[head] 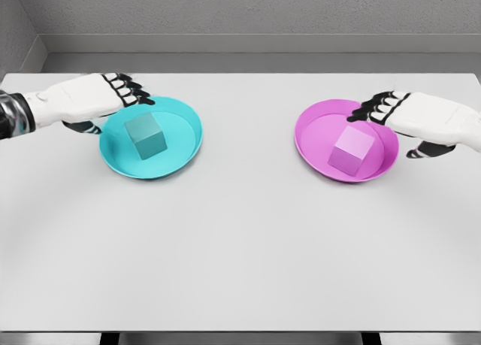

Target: Place the blocks in the corresponding plates according to their colors

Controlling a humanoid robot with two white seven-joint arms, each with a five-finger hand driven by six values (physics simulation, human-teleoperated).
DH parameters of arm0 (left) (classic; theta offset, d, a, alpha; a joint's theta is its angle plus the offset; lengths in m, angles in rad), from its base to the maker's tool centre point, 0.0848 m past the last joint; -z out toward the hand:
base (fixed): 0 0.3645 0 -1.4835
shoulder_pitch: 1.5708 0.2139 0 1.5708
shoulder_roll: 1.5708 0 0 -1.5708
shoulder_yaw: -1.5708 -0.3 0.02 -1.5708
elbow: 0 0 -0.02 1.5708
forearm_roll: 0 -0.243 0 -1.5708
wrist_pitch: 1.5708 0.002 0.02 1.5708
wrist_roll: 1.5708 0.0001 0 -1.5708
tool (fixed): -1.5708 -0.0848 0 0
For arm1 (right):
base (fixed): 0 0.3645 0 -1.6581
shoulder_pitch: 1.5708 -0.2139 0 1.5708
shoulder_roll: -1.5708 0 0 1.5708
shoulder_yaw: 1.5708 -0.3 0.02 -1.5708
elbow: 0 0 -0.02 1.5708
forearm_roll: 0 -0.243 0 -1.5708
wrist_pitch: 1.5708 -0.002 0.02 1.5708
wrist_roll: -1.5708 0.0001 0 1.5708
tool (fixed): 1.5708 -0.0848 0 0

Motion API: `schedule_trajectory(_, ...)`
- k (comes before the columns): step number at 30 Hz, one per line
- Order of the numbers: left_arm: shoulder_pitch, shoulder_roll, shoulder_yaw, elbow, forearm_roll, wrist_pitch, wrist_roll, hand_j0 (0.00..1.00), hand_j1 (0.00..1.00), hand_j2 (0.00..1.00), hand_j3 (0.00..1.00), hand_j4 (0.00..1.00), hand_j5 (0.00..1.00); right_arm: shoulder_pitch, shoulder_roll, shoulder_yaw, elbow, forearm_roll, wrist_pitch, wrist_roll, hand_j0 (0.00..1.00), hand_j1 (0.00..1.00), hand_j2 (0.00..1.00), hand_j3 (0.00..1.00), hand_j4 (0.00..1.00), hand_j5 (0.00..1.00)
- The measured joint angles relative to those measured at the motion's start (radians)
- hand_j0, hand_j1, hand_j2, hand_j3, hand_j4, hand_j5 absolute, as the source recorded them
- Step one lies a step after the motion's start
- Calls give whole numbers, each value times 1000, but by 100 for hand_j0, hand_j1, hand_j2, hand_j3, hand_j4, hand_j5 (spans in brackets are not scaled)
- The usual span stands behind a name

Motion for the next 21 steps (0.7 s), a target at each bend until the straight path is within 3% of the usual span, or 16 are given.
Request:
schedule_trajectory(3, 124, 79, 49, -46, 50, -1, -1, 100, 100, 100, 100, 100, 100, 31, -15, -31, -24, -8, -55, -2, 100, 100, 100, 100, 100, 100)
schedule_trajectory(6, 204, 131, 155, -80, 73, 0, -2, 100, 100, 100, 100, 100, 100, 38, -21, -42, -36, -12, -75, -3, 100, 100, 100, 100, 100, 100)
schedule_trajectory(11, 239, 175, 232, -102, 89, 0, -2, 100, 100, 100, 100, 100, 100, 38, -23, -46, -42, -13, -85, -4, 100, 100, 100, 100, 100, 100)
schedule_trajectory(21, 249, 186, 240, -151, 89, 0, -4, 100, 100, 100, 100, 100, 100, 38, -23, -45, -44, -13, -87, -4, 100, 100, 100, 100, 100, 100)
